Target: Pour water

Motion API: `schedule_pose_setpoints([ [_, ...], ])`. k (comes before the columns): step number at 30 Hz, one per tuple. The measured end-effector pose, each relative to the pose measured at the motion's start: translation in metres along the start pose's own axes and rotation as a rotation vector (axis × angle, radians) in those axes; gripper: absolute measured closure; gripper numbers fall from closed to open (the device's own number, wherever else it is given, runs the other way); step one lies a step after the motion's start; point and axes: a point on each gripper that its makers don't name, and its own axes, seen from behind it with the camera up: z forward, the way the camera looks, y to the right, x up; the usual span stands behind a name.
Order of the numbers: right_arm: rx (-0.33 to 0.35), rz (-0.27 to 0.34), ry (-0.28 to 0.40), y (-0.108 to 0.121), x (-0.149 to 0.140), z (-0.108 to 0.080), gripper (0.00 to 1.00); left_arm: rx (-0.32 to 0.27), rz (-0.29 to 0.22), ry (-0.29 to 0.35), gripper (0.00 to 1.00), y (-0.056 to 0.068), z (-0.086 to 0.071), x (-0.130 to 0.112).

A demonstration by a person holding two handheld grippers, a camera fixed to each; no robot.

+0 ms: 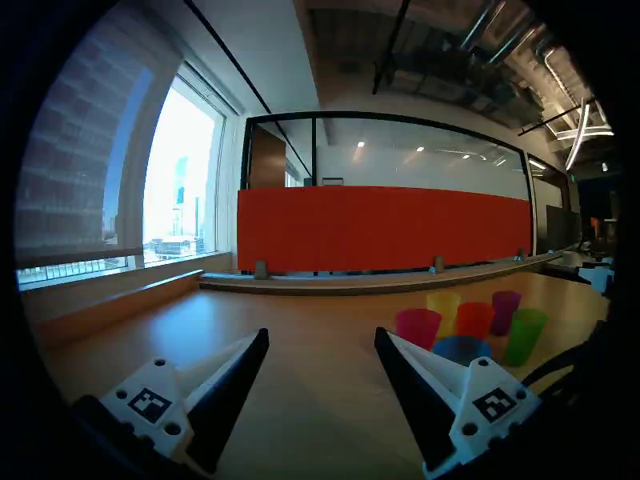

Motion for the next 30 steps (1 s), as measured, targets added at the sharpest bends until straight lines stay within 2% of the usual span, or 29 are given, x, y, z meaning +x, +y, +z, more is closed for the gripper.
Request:
schedule_pose_setpoints([
  [17,0.004,-0.003,0.001,-0.001,0.000,0.001,0.00,-0.002,-0.001,-0.001,0.02,0.000,0.000,0.001],
  [23,0.020,-0.006,-0.026,-0.004,-0.005,0.002,0.01,-0.012,0.006,-0.019,0.02,0.000,0.002,-0.004],
  [30,0.065,-0.006,-0.044,-0.016,0.015,0.004,0.01,-0.021,0.009,-0.006,0.02,-0.003,0.006,0.016],
])
